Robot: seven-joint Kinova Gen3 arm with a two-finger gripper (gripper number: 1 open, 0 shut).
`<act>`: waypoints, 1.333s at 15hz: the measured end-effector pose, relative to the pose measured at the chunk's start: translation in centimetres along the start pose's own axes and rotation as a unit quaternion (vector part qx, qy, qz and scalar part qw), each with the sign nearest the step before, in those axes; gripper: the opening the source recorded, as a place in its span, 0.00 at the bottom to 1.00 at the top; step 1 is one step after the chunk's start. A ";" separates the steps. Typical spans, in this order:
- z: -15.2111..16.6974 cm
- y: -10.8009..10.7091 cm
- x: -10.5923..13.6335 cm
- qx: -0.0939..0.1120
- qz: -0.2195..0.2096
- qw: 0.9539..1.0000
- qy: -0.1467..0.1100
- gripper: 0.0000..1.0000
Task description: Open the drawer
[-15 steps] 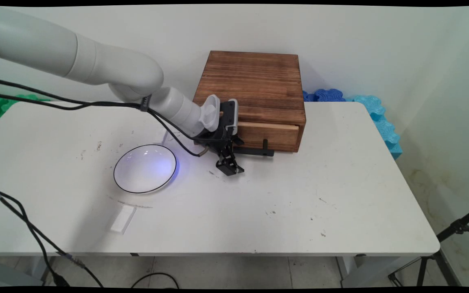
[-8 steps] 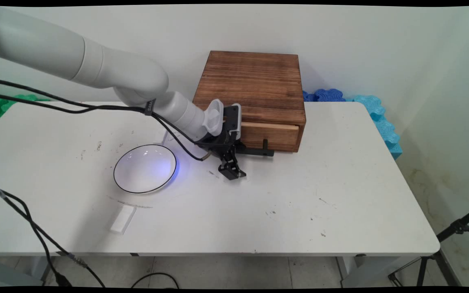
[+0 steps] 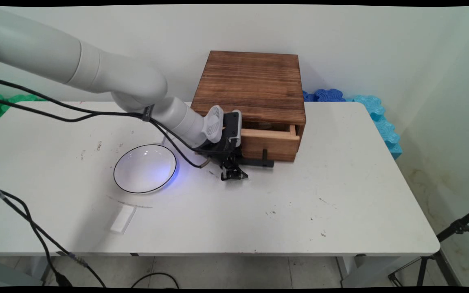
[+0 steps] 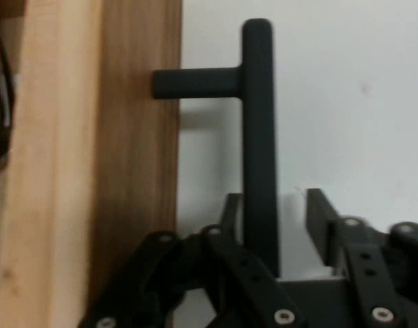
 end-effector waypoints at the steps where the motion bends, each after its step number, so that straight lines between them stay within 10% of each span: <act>1: -0.1 0.3 0.0 -0.002 0.000 1.000 0.000 0.00; 11: -1.3 3.6 -0.3 -0.020 -0.001 1.000 0.000 0.00; 12: -1.4 3.8 -0.4 -0.022 -0.002 1.000 0.000 1.00; 20: -2.2 5.0 -0.7 -0.031 -0.003 1.000 0.003 1.00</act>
